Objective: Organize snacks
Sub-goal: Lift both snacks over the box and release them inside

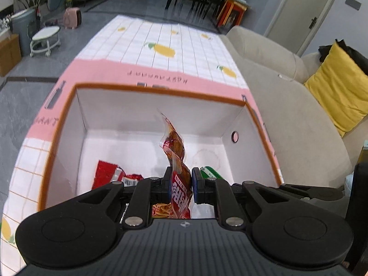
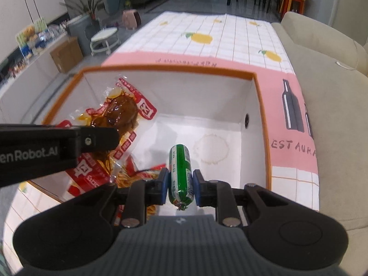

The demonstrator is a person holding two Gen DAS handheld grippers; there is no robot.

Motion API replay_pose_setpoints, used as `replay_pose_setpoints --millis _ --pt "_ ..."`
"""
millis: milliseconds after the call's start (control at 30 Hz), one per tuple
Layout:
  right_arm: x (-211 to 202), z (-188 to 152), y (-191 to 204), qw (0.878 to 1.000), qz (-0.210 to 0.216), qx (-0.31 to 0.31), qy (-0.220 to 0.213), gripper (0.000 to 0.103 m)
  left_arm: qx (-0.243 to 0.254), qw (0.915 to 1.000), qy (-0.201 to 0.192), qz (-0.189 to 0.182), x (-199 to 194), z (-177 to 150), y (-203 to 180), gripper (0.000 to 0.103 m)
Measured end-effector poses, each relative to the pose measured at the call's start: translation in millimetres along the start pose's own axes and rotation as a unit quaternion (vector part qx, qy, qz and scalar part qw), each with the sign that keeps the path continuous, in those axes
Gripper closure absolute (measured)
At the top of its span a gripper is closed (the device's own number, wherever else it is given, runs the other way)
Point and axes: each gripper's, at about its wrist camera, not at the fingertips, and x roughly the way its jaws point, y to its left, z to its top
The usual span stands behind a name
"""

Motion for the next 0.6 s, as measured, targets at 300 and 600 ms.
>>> replay_pose_setpoints --millis 300,600 --pt "24.8 -2.6 2.5 0.999 -0.013 -0.020 0.043 0.084 -0.027 0.9985 0.047 -0.007 25.5 -9.2 11.8 0.086" --pt "38.6 -3.8 3.0 0.997 -0.011 -0.016 0.073 0.084 -0.036 0.9972 0.066 -0.004 33.3 -6.7 13.9 0.085"
